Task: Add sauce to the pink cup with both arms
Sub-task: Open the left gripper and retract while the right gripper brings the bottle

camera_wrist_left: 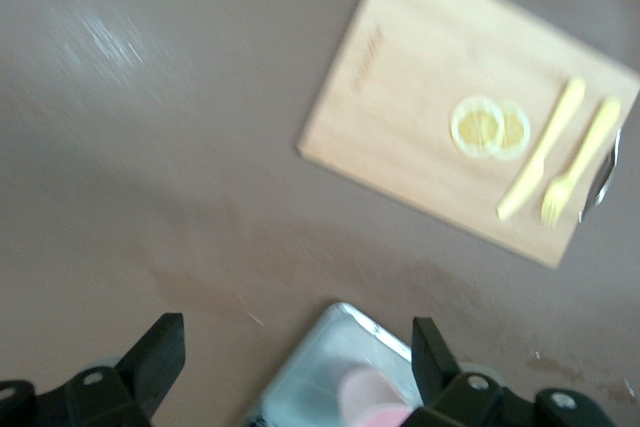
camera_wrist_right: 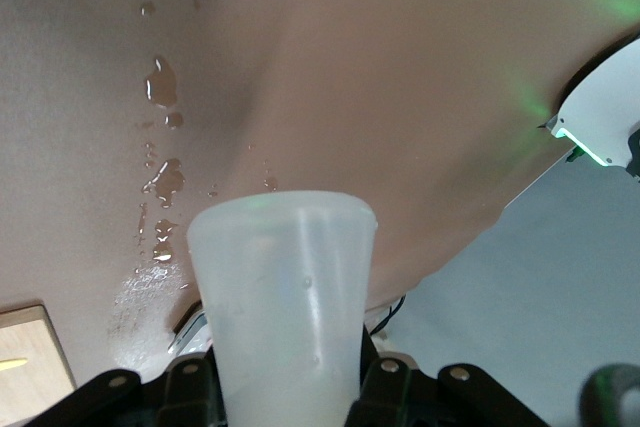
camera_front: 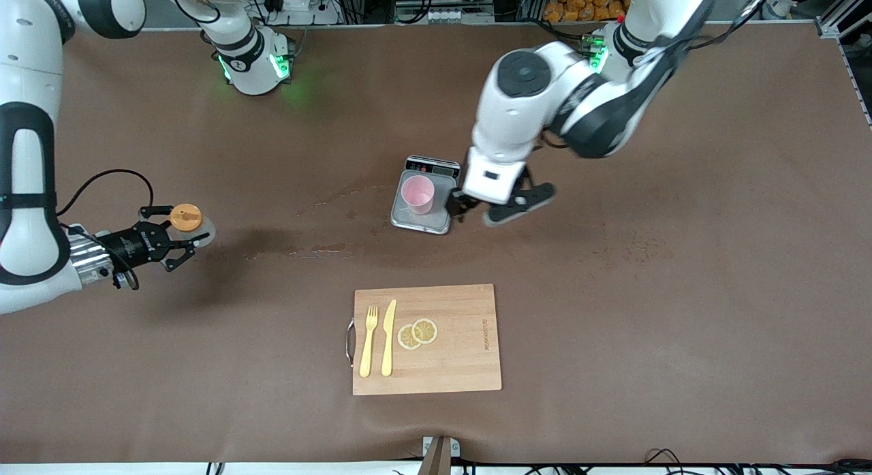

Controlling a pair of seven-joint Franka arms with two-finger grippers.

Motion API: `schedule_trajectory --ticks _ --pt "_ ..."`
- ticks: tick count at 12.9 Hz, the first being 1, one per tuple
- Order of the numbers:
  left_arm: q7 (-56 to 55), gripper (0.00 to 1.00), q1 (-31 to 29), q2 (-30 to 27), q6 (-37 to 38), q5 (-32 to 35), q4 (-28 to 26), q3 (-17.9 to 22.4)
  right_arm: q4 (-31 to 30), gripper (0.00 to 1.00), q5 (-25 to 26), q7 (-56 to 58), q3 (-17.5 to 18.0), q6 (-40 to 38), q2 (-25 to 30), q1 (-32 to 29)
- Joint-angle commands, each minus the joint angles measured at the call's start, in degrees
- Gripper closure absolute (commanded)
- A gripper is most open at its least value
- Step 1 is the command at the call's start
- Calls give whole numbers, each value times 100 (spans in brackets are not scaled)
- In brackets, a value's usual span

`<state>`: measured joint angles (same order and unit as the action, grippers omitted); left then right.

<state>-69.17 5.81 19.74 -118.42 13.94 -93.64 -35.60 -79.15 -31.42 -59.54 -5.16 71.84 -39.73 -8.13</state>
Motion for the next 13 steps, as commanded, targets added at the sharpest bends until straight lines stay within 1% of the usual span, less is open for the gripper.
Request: schedule_trajectory --ticks 1,3,4,5,7,9,10,11,13 --pt "1776 0 -832 -321 510 -357 117 -43 -84 72 294 -469 -47 23 299 355" --pt "3131 0 -1500 -322 1047 -366 372 -43 -84 72 461 -741 -47 67 405 636" --pt "3834 0 -1852 -339 1153 -366 373 -52 -75 72 592 -969 -47 102 423 820" --pt "4293 0 -2099 -417 1294 -366 382 -43 -83 72 741 -1163 -47 172 484 996" --pt "4736 0 -2434 -567 1723 -348 390 -43 -75 72 795 -1584 -38 199 519 1278" --pt "5087 0 -2724 -734 1901 -357 425 -34 -57 72 804 -2163 -38 269 519 1620" --pt "5333 0 -2891 -804 2058 -383 539 -34 -14 72 796 -2506 -21 339 537 1787" --pt "5457 0 -3031 -857 2208 -505 592 -34 39 72 796 -2797 -12 357 528 1963" --pt "5554 0 -3269 -1164 2314 -629 593 -34 40 72 804 -3245 -29 584 528 2297"
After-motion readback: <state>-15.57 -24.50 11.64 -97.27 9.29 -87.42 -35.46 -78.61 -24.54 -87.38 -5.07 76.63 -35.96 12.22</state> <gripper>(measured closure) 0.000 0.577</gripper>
